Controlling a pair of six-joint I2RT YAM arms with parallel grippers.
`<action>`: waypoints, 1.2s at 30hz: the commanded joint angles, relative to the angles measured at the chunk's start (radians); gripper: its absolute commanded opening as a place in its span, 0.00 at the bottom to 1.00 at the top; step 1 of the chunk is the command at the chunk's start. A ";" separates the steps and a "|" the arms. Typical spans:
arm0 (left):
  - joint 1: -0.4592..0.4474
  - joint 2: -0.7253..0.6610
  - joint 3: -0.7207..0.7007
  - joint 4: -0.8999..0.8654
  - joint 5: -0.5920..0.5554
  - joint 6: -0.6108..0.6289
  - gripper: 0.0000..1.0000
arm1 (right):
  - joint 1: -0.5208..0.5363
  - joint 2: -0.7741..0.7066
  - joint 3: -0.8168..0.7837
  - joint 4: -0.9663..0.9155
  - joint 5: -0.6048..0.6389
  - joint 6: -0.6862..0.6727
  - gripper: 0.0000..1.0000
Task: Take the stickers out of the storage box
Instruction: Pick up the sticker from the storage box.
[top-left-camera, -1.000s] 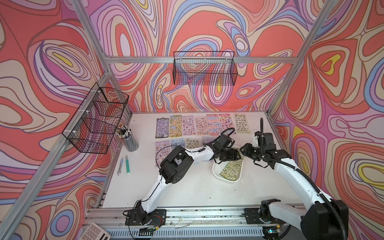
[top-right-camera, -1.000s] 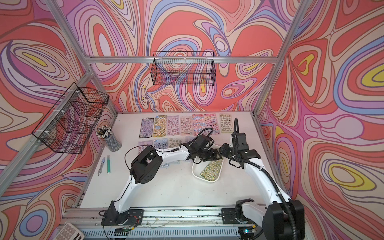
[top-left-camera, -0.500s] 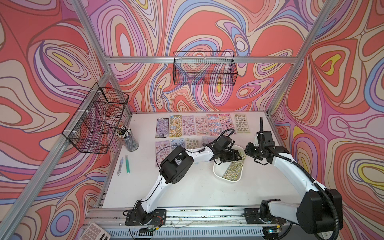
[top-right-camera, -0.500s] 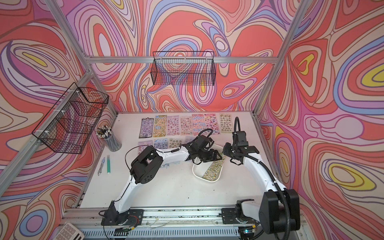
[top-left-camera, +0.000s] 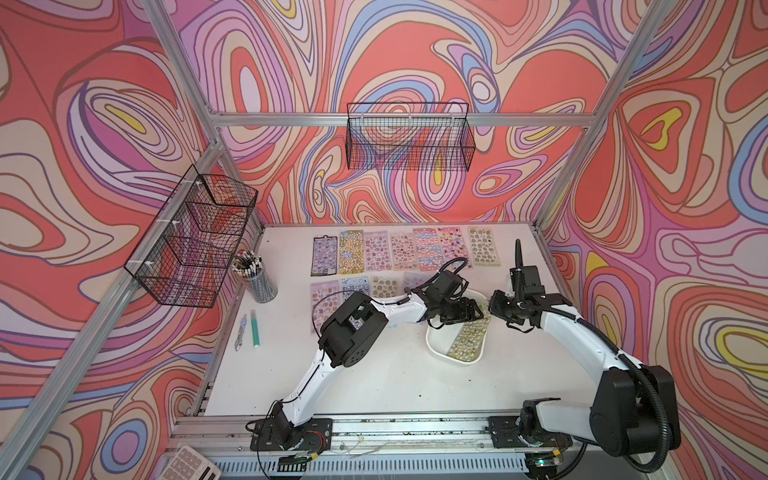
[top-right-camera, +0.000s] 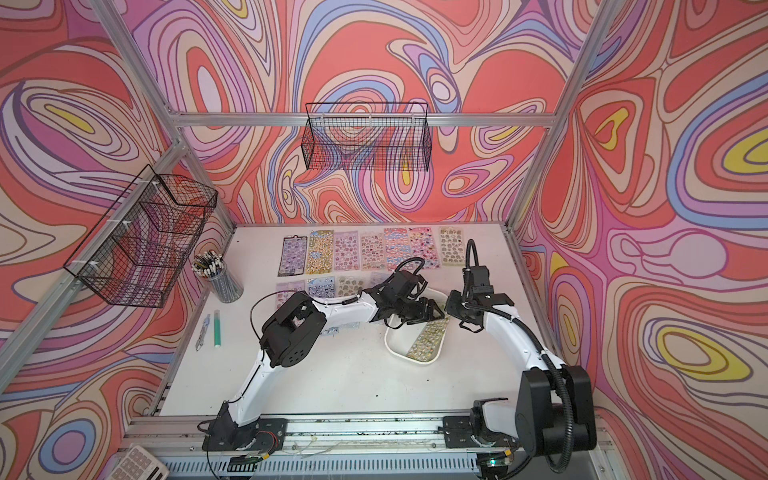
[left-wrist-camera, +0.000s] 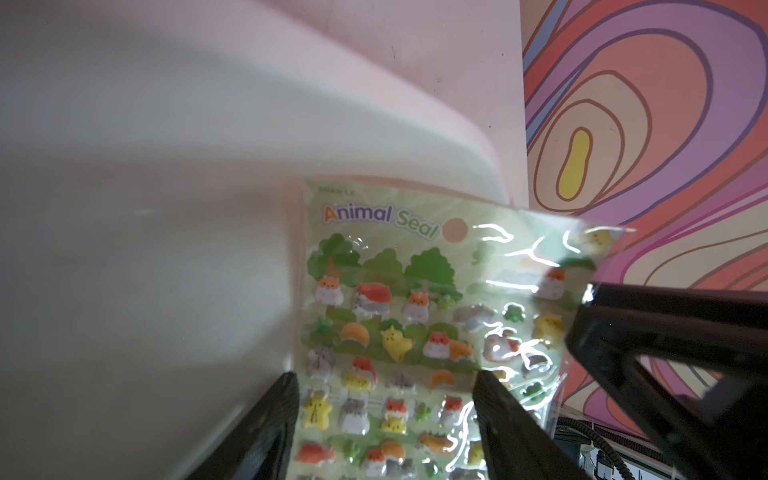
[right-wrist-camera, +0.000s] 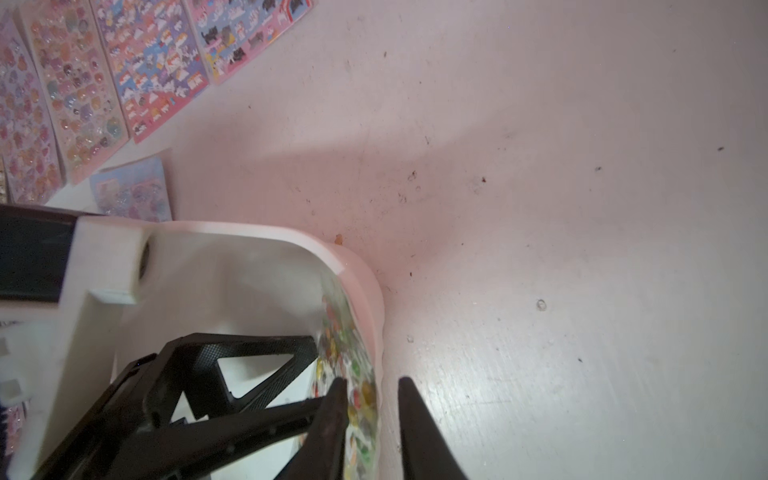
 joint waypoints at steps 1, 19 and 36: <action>0.004 0.002 -0.015 0.022 0.010 -0.013 0.70 | -0.008 0.002 -0.013 0.037 0.013 0.000 0.18; 0.005 -0.021 -0.003 -0.014 -0.013 0.024 0.74 | -0.014 -0.008 -0.006 0.048 0.009 0.004 0.00; 0.006 -0.186 0.275 -0.482 -0.288 0.352 0.75 | -0.014 -0.136 0.119 -0.102 0.018 0.003 0.00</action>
